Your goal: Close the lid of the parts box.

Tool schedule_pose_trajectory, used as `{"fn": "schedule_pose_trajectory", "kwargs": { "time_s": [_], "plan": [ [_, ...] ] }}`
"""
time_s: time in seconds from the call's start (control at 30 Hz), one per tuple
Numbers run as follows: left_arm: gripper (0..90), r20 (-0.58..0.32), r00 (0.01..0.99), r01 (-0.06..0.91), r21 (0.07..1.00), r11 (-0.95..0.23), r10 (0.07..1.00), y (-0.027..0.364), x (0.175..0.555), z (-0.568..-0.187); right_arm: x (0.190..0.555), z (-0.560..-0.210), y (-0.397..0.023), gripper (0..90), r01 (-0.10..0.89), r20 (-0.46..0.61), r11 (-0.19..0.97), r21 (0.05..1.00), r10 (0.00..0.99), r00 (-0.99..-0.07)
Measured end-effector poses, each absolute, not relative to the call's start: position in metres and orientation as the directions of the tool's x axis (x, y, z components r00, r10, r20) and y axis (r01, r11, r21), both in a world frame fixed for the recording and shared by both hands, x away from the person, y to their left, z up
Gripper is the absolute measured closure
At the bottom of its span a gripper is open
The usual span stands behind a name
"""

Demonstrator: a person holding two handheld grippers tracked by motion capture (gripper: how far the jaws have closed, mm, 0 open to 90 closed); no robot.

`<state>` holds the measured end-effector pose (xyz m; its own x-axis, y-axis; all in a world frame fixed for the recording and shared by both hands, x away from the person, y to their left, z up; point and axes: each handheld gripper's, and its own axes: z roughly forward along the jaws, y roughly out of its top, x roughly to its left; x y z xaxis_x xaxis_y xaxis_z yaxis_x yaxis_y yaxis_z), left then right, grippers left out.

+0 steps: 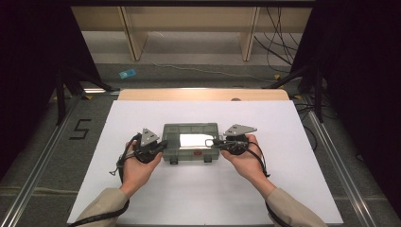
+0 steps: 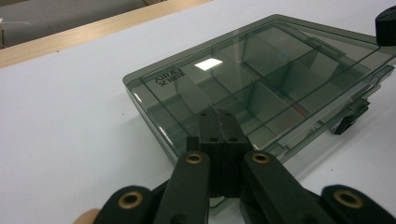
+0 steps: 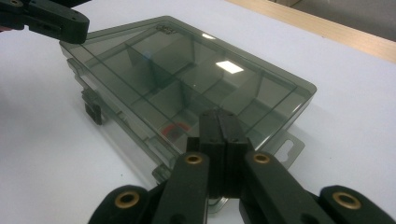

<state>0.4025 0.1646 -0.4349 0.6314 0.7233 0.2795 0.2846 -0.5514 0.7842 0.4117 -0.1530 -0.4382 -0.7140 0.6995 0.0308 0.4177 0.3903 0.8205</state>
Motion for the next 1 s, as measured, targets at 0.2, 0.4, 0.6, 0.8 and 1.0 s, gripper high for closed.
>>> {"fn": "schedule_pose_trajectory", "kwargs": {
  "time_s": [0.2,0.4,0.6,0.8,1.0],
  "plan": [
    [90.0,0.28,0.634,0.286,0.781,-0.555,0.721,0.165,0.4032,-0.4356,0.4119,-0.4385,-0.153,90.0,0.417,0.029,0.392,0.82,0.699,-0.715],
    [90.0,0.276,0.638,0.289,0.78,-0.555,0.719,0.1643,0.4037,-0.4373,0.4115,-0.4392,-0.1527,90.0,0.424,0.035,0.39,0.817,0.701,-0.712],
    [90.0,0.274,0.637,0.294,0.778,-0.556,0.72,0.1641,0.4036,-0.4381,0.412,-0.4404,-0.153,90.0,0.43,0.038,0.393,0.813,0.7,-0.713],
    [90.0,0.272,0.639,0.294,0.778,-0.555,0.719,0.1632,0.4036,-0.439,0.4124,-0.4412,-0.1533,90.0,0.431,0.038,0.396,0.811,0.699,-0.714],
    [90.0,0.287,0.657,0.295,0.753,-0.589,0.697,0.1647,0.4035,-0.4377,0.4126,-0.4422,-0.1534,90.0,0.433,0.037,0.397,0.809,0.701,-0.712]
  ]
}}
